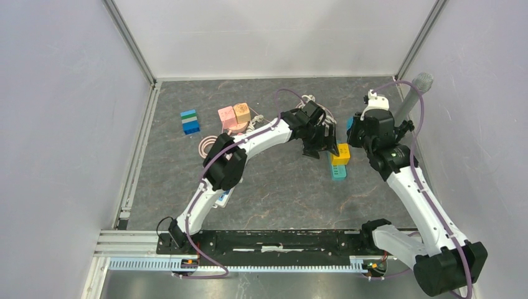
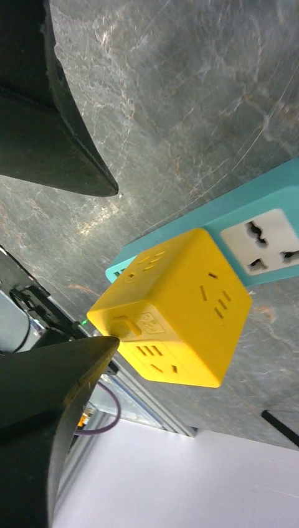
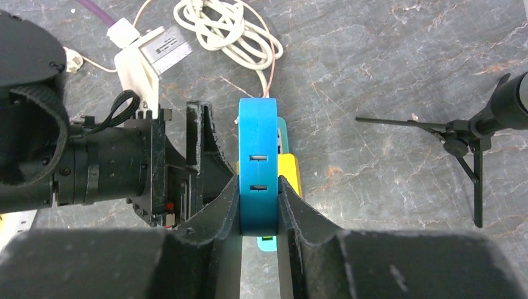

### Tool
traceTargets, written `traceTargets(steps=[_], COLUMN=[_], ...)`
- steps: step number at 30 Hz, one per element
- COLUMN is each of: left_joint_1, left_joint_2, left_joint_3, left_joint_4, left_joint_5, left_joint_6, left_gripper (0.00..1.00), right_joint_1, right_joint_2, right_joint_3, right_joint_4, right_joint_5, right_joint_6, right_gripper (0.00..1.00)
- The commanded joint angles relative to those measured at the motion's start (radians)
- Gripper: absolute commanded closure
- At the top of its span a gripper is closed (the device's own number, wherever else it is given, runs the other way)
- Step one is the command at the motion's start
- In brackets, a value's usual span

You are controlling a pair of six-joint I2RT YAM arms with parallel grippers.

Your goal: Pull the plug off the socket

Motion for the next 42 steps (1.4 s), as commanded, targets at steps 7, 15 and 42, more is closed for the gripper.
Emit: traceTargets(steps=[7, 15, 42], left_joint_1=[0.019, 0.026, 0.032], left_joint_2=[-0.218, -0.614, -0.986], left_joint_3=[-0.099, -0.479, -0.836], left_joint_4=[0.014, -0.008, 0.122], left_joint_5=[-0.118, -0.691, -0.747], left_joint_6=[0.142, 0.152, 0.229], left_gripper=[0.06, 0.04, 0.03], right_joint_1=[-0.001, 0.021, 0.504], right_joint_2=[-0.091, -0.160, 0.162], right_joint_3=[0.034, -0.136, -0.418], right_joint_4=[-0.078, 0.080, 0.062], right_joint_5=[-0.139, -0.507, -0.657], right_joint_6=[-0.078, -0.090, -0.238], right_gripper=[1.00, 1.00, 0.92])
